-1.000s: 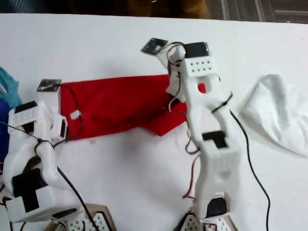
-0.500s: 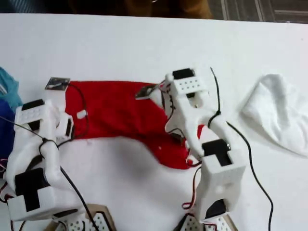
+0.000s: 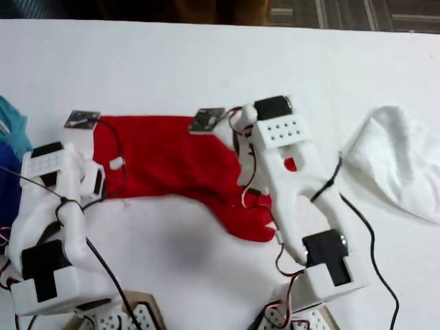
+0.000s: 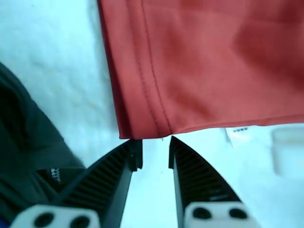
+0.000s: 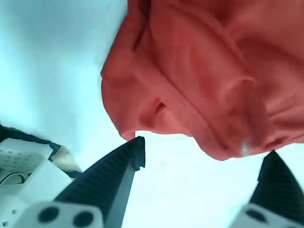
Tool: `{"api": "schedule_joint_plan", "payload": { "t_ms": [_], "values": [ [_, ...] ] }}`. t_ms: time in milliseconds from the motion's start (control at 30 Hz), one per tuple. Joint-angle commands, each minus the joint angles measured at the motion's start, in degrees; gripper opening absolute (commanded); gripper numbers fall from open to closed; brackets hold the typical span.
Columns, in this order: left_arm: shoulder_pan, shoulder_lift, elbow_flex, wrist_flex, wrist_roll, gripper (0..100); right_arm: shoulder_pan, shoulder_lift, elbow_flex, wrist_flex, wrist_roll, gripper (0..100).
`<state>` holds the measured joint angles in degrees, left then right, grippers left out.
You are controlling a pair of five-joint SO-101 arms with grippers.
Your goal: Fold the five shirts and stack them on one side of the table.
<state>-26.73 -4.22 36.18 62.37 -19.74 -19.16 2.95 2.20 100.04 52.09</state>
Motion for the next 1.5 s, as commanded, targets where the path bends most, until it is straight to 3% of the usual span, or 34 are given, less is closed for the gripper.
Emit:
{"api": "schedule_joint_plan", "payload": {
  "t_ms": [0,433,733,933,1300,1467],
  "values": [
    [0.6,-2.3,-0.6,-0.3,-0.3,12,-0.5,-2.5,2.3,0.0,0.4,37.3],
    [0.6,-2.3,-0.6,-0.4,-0.3,12,-0.6,15.8,4.5,-16.2,0.4,35.8],
    [0.6,-2.3,-0.6,-0.4,-0.3,12,-0.5,15.2,1.6,-15.8,0.3,1.6],
    [0.6,-2.3,-0.6,-0.4,-0.3,12,-0.5,12.7,1.6,-14.7,0.4,4.8],
    [0.5,-2.3,-0.6,-0.3,-0.3,12,-2.3,9.5,1.7,-1.6,0.6,4.8],
    [0.5,-2.3,-0.6,-0.3,-0.3,12,-5.4,9.8,3.3,-3.2,0.5,4.8]
  ]
}}
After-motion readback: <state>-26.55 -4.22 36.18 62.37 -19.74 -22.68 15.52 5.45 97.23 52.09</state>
